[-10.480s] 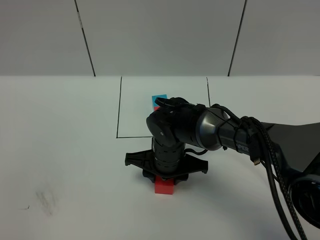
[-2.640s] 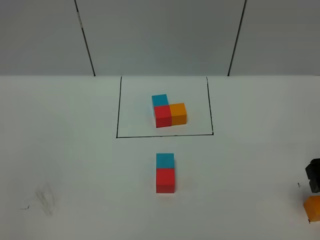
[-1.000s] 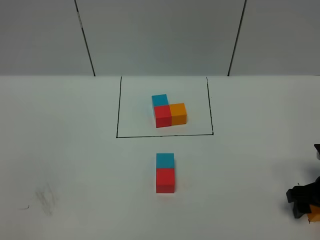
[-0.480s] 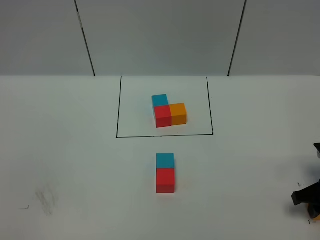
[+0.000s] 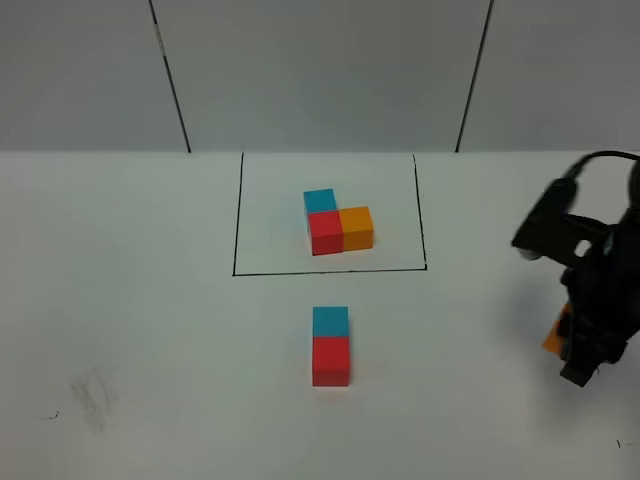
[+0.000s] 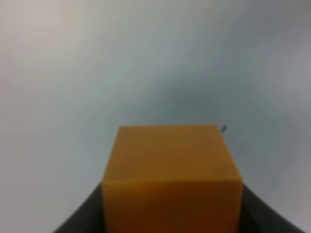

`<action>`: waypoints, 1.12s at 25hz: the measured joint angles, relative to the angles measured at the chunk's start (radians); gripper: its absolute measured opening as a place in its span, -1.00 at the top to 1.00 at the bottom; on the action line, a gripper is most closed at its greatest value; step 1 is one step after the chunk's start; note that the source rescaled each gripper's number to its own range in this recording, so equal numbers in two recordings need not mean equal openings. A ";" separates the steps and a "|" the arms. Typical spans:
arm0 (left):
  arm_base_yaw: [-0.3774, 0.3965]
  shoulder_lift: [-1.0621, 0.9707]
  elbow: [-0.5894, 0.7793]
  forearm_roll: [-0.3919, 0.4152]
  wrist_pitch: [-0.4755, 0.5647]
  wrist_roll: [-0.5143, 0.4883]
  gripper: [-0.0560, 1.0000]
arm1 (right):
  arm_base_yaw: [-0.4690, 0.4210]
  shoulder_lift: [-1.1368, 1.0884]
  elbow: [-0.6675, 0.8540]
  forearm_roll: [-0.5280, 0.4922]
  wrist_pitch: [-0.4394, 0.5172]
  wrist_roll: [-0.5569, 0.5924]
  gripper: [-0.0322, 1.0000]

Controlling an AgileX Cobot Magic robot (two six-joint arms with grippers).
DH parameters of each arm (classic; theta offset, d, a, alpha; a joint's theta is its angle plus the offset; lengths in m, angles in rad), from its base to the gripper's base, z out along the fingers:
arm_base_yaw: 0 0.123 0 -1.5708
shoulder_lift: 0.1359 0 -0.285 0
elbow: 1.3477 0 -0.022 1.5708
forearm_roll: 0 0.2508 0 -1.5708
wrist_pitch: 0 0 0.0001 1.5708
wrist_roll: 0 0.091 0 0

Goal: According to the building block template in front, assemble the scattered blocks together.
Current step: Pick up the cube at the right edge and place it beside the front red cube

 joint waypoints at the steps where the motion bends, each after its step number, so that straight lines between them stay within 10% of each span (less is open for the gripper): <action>1: 0.000 0.000 0.000 0.000 0.000 0.000 -0.61 | 0.032 0.015 -0.022 0.001 0.002 -0.061 0.55; 15: 0.000 0.000 0.000 0.000 0.000 0.000 -0.61 | 0.239 0.332 -0.409 0.057 0.136 -0.243 0.55; 28: 0.000 0.000 0.000 0.000 0.000 0.000 -0.61 | 0.263 0.380 -0.436 0.126 0.103 -0.229 0.55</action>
